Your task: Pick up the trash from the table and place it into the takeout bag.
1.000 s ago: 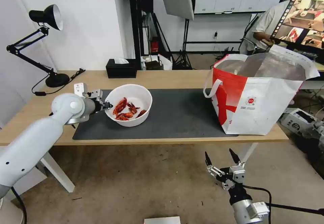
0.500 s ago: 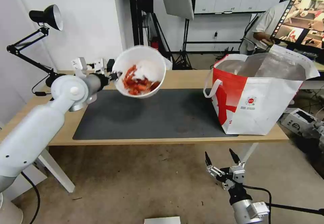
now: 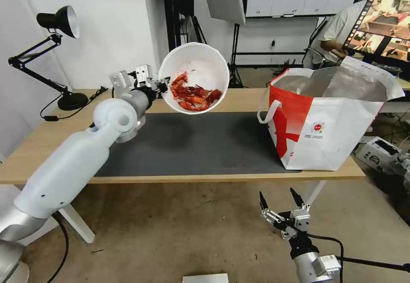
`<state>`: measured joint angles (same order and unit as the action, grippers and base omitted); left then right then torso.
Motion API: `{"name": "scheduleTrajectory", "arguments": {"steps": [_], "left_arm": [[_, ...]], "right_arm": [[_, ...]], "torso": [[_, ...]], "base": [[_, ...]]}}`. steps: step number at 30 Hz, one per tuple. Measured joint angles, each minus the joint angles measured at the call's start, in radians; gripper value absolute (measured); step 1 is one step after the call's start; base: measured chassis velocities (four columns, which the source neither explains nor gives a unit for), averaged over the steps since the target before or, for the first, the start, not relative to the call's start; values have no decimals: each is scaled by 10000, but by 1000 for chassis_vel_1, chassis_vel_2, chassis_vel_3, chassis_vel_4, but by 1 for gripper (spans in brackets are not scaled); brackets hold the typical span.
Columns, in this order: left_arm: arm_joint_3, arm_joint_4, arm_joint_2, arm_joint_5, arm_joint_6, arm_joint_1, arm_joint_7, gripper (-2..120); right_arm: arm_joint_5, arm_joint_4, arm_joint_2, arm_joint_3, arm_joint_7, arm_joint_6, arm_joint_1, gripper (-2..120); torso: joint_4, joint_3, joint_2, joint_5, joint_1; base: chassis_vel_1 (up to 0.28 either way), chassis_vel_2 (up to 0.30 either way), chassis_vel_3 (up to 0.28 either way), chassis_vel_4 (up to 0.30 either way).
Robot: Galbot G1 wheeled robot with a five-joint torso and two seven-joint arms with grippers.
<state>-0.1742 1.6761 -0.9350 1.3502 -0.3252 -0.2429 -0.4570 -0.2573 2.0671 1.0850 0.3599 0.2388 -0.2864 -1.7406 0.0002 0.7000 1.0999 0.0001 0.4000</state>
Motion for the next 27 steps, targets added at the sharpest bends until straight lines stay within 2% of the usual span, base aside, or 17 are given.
{"name": "scheduleTrajectory", "arguments": {"steps": [3, 4, 6, 7, 10, 11, 14, 15, 18, 19, 23, 25, 27], "left_arm": [[-521, -583, -825, 92, -43, 855, -134, 0], [-521, -583, -825, 92, -43, 855, -134, 0], [-819, -1011, -1418, 244, -64, 1589, -233, 0], [-819, -1011, -1418, 244, -64, 1589, -233, 0], [-1226, -1699, -2257, 469, -106, 2724, -376, 0], [-1226, -1699, -2257, 469, -106, 2724, -376, 0], [-1462, -2333, -3035, 515, -123, 3411, -461, 0], [-1462, -2333, -3035, 515, -123, 3411, -461, 0], [-1660, -2910, -3967, 515, -128, 3777, -629, 0], [-1660, -2910, -3967, 515, -128, 3777, -629, 0], [-1877, -3658, -5127, 200, -125, 3901, -782, 0], [-1896, -3766, -5288, 129, -122, 3902, -783, 0], [-1964, -4281, -5977, -186, -77, 3903, -843, 0]], "right_arm": [[0, 0, 0, 0, 0, 0, 0, 100], [0, 0, 0, 0, 0, 0, 0, 100], [0, 0, 0, 0, 0, 0, 1, 100], [0, 0, 0, 0, 0, 0, 1, 100], [0, 0, 0, 0, 0, 0, 0, 100], [0, 0, 0, 0, 0, 0, 0, 100], [0, 0, 0, 0, 0, 0, 0, 100], [0, 0, 0, 0, 0, 0, 0, 100], [0, 0, 0, 0, 0, 0, 0, 100], [0, 0, 0, 0, 0, 0, 0, 100], [0, 0, 0, 0, 0, 0, 0, 100], [0, 0, 0, 0, -1, 0, 0, 100], [0, 0, 0, 0, 0, 0, 0, 100]], "torso": [[-2, 0, 0, 1, 0], [-2, 0, 0, 1, 0], [-3, 1, 0, 2, 1], [-3, 1, 0, 2, 1], [-5, -1, 0, 5, 1], [-5, -1, 0, 5, 1], [-2, 0, 0, 3, 0], [-2, 0, 0, 3, 0], [-3, 0, 0, 3, 1], [-3, 0, 0, 3, 1], [-1, 0, 0, 2, 0], [-2, 0, 0, 1, 1], [-4, 0, 0, 3, 1]], "base": [[0, 0, 0, 0], [0, 0, 0, 0], [0, 0, 0, 0], [0, 0, 0, 0], [0, 0, 0, 0], [0, 0, 0, 0], [0, 0, 0, 0], [0, 0, 0, 0], [0, 0, 0, 0], [0, 0, 0, 0], [0, 0, 0, 0], [0, 0, 0, 0], [0, 0, 0, 0]]}}
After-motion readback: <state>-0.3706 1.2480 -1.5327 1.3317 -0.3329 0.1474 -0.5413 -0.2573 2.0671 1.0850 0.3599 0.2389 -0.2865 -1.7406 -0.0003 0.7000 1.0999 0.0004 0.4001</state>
